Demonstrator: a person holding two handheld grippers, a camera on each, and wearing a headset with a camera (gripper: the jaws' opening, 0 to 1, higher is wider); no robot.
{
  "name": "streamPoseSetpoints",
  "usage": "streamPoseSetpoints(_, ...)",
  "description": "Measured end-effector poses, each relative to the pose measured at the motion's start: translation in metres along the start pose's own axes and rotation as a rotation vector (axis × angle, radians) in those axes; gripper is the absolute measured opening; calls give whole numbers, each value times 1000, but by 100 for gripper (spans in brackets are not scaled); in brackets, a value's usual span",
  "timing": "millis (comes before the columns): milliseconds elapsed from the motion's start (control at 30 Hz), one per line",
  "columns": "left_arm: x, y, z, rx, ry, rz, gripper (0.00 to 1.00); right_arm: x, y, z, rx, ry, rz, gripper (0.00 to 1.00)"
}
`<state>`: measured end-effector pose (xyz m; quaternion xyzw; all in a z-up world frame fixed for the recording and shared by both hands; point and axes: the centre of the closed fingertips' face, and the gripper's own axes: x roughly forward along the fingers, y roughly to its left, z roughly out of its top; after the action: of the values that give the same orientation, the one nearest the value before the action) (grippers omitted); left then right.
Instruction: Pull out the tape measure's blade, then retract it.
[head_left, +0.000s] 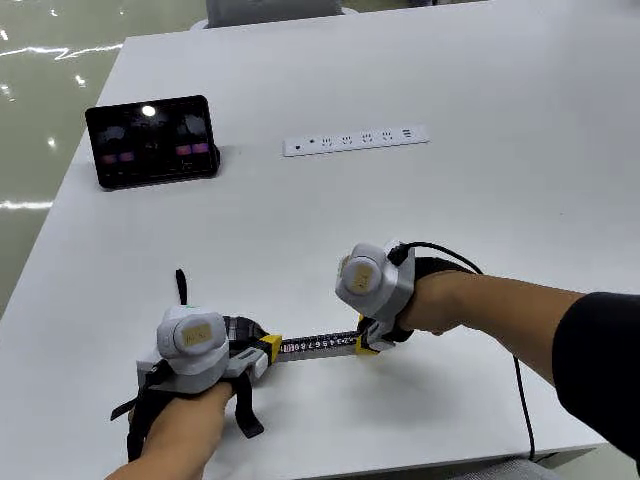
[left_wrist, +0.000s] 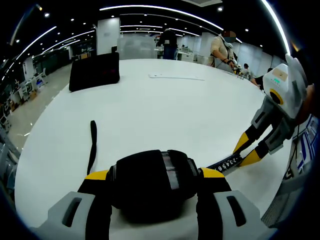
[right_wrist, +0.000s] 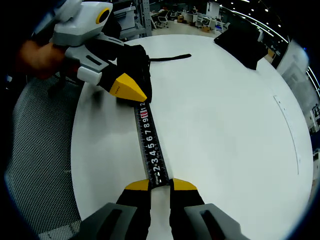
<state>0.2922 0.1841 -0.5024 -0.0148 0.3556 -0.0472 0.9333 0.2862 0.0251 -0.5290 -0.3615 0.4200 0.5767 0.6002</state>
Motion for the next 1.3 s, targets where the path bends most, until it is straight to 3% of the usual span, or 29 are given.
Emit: streamPoseSetpoints(1300,0,0,-1,6,7,-12,64,5,4,12,1,9,21,10)
